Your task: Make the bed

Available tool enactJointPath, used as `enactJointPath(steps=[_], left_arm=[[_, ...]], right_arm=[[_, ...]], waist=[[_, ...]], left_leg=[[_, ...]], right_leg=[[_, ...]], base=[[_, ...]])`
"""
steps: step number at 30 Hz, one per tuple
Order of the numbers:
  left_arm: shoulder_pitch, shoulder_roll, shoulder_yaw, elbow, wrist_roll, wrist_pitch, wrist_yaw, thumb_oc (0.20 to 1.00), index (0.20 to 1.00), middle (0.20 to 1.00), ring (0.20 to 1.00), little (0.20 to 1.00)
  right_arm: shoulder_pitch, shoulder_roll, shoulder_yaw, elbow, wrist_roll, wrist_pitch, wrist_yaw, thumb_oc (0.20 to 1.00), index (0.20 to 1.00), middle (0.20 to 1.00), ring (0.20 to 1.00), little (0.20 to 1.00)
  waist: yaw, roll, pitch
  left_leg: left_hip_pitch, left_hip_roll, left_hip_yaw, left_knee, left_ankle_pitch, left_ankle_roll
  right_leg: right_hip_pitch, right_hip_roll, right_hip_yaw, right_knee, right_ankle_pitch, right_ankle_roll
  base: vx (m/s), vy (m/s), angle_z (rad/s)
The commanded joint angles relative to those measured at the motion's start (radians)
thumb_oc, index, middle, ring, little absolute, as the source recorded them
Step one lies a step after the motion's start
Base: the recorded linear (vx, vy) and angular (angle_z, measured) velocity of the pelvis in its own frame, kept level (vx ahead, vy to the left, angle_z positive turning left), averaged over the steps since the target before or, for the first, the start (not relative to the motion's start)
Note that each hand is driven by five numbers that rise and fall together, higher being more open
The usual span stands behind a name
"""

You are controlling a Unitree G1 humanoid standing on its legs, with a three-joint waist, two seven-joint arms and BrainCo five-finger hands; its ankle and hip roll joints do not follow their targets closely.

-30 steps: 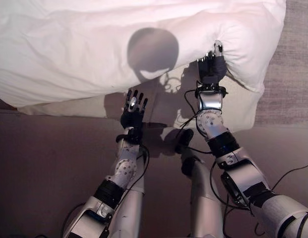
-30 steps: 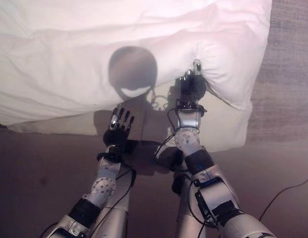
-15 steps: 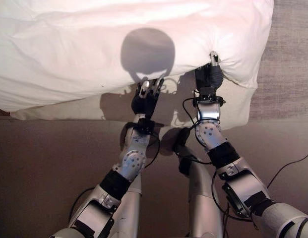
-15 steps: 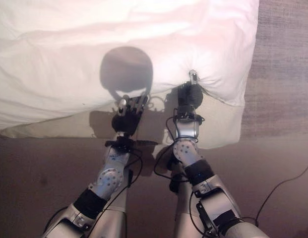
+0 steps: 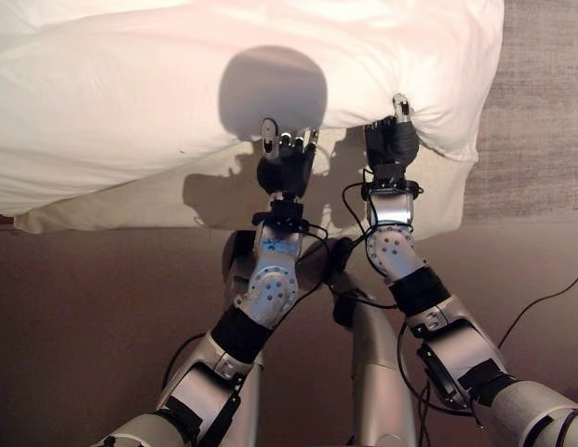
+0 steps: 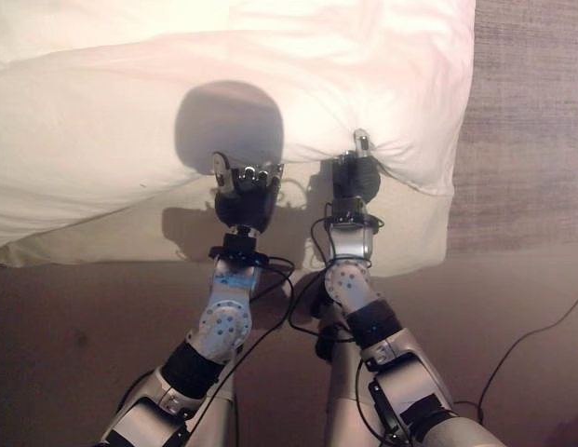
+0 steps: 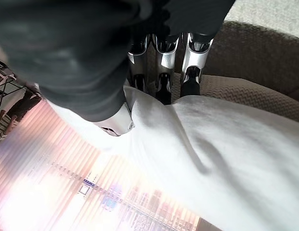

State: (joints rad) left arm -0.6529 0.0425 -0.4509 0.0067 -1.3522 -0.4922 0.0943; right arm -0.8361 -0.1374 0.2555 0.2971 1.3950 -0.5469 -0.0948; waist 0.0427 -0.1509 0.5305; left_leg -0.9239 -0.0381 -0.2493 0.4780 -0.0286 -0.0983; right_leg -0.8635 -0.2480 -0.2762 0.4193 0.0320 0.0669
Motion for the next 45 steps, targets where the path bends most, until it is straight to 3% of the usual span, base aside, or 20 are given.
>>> enactJointPath(steps=[1, 8, 18, 27, 36, 37, 41, 45], left_arm=[[-0.083, 0.011, -0.026, -0.188, 0.037, -0.018, -0.083, 1.000, 1.000, 1.000, 1.000, 1.000], [0.020, 0.064, 0.108, -0.241, 0.015, -0.069, -0.075, 1.000, 1.000, 1.000, 1.000, 1.000], [0.139, 0.119, 0.317, -0.292, 0.063, -0.151, -0.020, 1.000, 1.000, 1.000, 1.000, 1.000], [0.112, 0.188, 0.417, -0.231, 0.135, -0.181, 0.059, 1.000, 1.000, 1.000, 1.000, 1.000], [0.009, 0.251, 0.446, -0.068, 0.128, -0.180, 0.117, 1.000, 1.000, 1.000, 1.000, 1.000], [0.006, 0.253, 0.447, -0.063, 0.124, -0.180, 0.114, 0.213, 0.213, 0.213, 0.213, 0.213], [-0.004, 0.368, 0.442, 0.045, 0.213, -0.120, 0.151, 0.200, 0.200, 0.200, 0.200, 0.200], [0.025, 0.403, 0.473, 0.077, 0.219, -0.097, 0.136, 0.200, 0.200, 0.200, 0.200, 0.200]], right_arm=[[-0.011, -0.008, -0.058, -0.098, -0.029, -0.073, 0.041, 0.200, 0.200, 0.200, 0.200, 0.200], [0.027, -0.013, -0.082, -0.132, -0.036, -0.072, 0.041, 0.200, 0.200, 0.200, 0.200, 0.200], [0.087, -0.032, -0.131, -0.169, -0.049, -0.064, 0.035, 0.200, 0.200, 0.200, 0.200, 0.200], [0.113, -0.056, -0.145, -0.176, -0.060, -0.039, 0.042, 0.200, 0.200, 0.200, 0.200, 0.200], [0.081, -0.067, -0.131, -0.119, -0.063, -0.001, 0.046, 0.200, 0.200, 0.200, 0.200, 0.200], [0.079, -0.066, -0.130, -0.118, -0.062, 0.000, 0.047, 0.200, 0.200, 0.200, 0.200, 0.200], [0.063, -0.101, -0.122, -0.104, -0.072, 0.017, 0.057, 0.200, 0.200, 0.200, 0.200, 0.200], [0.050, -0.112, -0.126, -0.107, -0.067, 0.018, 0.061, 0.200, 0.200, 0.200, 0.200, 0.200]], waist=[[0.030, -0.092, -0.010], [0.050, -0.081, -0.010], [0.095, -0.041, -0.010], [0.109, -0.001, -0.010], [0.085, 0.002, -0.010], [0.085, 0.000, -0.010], [0.073, 0.006, -0.010], [0.068, 0.009, -0.010]], left_leg=[[0.014, -0.027, -0.003, -0.006, -0.065, 0.072], [0.011, -0.029, -0.010, -0.008, -0.065, 0.070], [0.000, -0.045, -0.025, -0.003, -0.065, 0.069], [-0.008, -0.060, -0.030, 0.000, -0.055, 0.064], [-0.005, -0.060, -0.024, -0.008, -0.045, 0.059], [-0.005, -0.060, -0.023, -0.009, -0.045, 0.059], [-0.005, -0.054, -0.020, -0.006, -0.041, 0.058], [-0.006, -0.052, -0.012, -0.002, -0.042, 0.059]], right_leg=[[-0.014, -0.060, 0.022, 0.044, -0.037, 0.126], [-0.014, -0.061, 0.017, 0.048, -0.040, 0.125], [-0.014, -0.070, 0.004, 0.067, -0.054, 0.127], [-0.017, -0.079, 0.014, 0.090, -0.069, 0.125], [-0.019, -0.080, 0.030, 0.093, -0.072, 0.123], [-0.020, -0.080, 0.031, 0.092, -0.072, 0.123], [-0.026, -0.077, 0.044, 0.100, -0.072, 0.121], [-0.034, -0.076, 0.051, 0.108, -0.074, 0.120]], base=[[0.00, 0.000, 0.00], [0.00, 0.000, 0.00], [0.00, 0.000, 0.01], [-0.01, 0.022, 0.07], [-0.01, 0.017, 0.03], [0.00, 0.036, 0.02], [0.00, 0.010, 0.00], [0.01, 0.019, 0.00]])
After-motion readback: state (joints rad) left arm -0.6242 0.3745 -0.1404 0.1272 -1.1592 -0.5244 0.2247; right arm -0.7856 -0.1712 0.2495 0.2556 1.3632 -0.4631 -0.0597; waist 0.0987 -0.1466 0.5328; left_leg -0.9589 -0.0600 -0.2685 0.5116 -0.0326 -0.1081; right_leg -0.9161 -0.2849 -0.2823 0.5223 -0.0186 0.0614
